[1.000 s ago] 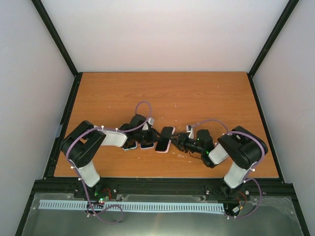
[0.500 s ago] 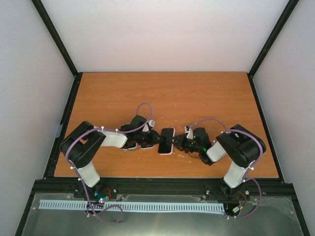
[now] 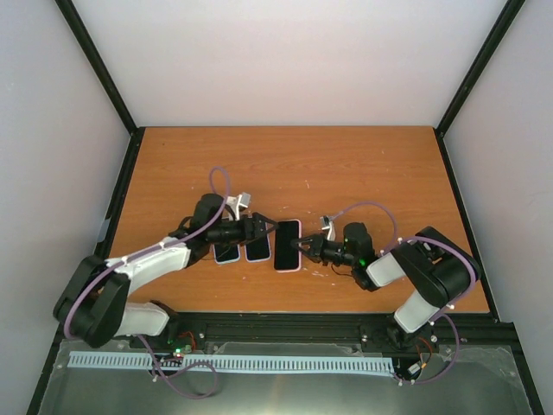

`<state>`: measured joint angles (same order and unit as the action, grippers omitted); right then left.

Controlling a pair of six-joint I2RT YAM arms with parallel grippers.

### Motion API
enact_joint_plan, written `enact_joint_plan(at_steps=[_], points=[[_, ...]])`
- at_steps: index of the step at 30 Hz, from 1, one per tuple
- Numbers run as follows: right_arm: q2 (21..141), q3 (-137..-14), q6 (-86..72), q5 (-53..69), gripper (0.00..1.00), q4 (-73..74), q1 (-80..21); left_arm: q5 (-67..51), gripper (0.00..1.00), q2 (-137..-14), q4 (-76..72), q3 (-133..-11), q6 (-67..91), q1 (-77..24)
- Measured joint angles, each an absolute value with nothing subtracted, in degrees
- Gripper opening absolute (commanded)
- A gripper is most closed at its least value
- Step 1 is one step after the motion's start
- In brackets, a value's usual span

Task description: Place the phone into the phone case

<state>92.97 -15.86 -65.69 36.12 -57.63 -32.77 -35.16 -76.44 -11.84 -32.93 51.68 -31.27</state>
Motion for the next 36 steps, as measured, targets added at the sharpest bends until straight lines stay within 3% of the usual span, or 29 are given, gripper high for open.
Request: enact_joint_plan(at_steps=[6, 17, 28, 36], points=[[92.42, -14.98, -69.45, 42.81, 0.04, -68.27, -32.77, -38.35, 0.95, -66.06, -9.08, -32.10, 50.48, -27.38], [82.78, -14.09, -73.23, 49.06, 0.06, -77.14, -32.77, -47.20, 0.92, -58.57, -14.28, -28.97, 51.66, -26.35], [81.25, -14.11, -79.15, 51.62, 0.07, -83.88, -35.51, -54.33, 0.68, -57.49, -35.99, -21.26, 62.43, -26.35], [81.23, -14.44, -80.88, 51.72, 0.08, -84.79, -36.56, -54.89, 0.28, -58.89, -43.11, -21.08, 65.82, -26.35]])
